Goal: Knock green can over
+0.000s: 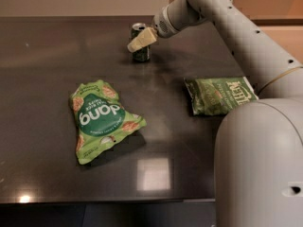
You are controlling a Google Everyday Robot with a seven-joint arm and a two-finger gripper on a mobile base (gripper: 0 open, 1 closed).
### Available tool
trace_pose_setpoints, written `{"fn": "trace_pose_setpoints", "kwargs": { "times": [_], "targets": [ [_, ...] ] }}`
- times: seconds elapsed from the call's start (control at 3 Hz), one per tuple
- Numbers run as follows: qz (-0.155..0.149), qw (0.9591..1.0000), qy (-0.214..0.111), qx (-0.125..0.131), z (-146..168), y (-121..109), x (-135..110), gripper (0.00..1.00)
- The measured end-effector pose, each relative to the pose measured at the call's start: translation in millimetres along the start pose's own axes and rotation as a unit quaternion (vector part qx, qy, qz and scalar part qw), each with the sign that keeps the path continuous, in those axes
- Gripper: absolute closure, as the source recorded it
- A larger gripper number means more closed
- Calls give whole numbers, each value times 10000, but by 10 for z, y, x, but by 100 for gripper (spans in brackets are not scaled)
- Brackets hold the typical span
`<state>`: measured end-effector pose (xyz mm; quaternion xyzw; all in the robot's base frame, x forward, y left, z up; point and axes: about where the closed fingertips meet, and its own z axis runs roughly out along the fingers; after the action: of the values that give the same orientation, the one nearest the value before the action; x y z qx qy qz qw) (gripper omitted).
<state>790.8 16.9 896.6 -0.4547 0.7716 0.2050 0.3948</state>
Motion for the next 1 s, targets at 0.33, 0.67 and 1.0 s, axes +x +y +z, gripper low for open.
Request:
{"fn": "trace_pose_setpoints", "kwargs": {
  "times": [0.33, 0.67, 1.0],
  "targets": [
    [8, 10000, -16, 7, -7, -22, -34, 40],
    [-29, 10000, 43, 32, -34, -39, -40, 62],
    [-154, 9995, 248, 80, -129, -48, -42, 86]
  ]
}}
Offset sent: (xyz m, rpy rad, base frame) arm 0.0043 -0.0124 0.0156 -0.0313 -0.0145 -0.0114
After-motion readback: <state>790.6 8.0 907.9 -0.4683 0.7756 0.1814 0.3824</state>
